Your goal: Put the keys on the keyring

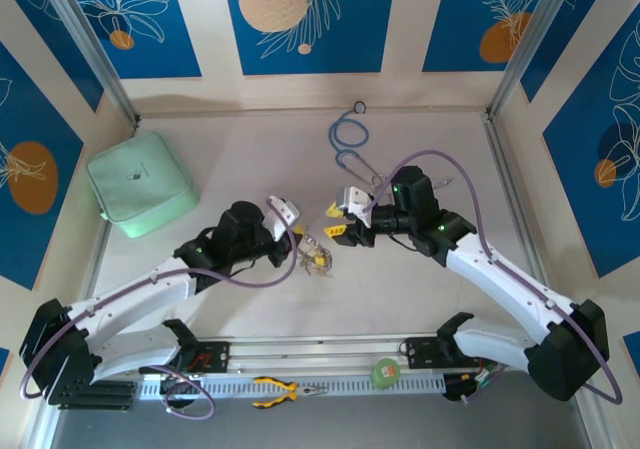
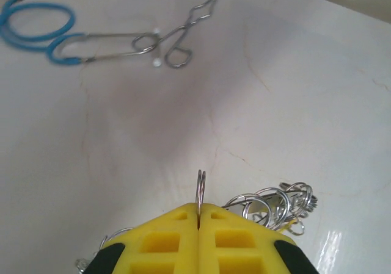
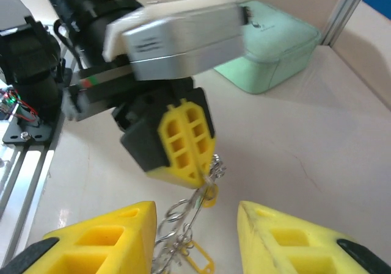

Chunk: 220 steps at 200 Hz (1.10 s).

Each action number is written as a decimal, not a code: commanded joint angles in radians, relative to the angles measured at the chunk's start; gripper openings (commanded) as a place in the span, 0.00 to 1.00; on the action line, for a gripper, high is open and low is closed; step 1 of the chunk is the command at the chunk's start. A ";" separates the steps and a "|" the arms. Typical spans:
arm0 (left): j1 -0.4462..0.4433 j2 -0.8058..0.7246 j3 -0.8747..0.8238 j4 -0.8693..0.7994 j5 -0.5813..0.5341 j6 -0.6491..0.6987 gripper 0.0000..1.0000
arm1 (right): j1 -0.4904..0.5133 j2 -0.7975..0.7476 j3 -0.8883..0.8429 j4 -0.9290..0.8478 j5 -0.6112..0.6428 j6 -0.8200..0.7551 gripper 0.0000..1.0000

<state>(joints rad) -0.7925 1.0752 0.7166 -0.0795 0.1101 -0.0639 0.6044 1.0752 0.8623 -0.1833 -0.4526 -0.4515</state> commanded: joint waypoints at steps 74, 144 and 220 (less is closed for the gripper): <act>-0.002 0.152 0.342 -0.516 -0.084 -0.791 0.00 | 0.269 -0.080 -0.069 0.040 0.078 0.264 0.29; 0.003 0.209 0.414 -0.612 0.004 -1.215 0.00 | 0.438 -0.189 -0.238 0.135 0.500 0.234 0.27; 0.007 0.228 0.432 -0.632 0.115 -1.410 0.00 | 0.522 -0.302 -0.395 0.261 0.625 -0.010 0.24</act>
<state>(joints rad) -0.7921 1.3060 1.1091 -0.6933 0.1654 -1.3552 1.1046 0.7826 0.4839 -0.0010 0.0811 -0.3676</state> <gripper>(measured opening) 0.064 0.255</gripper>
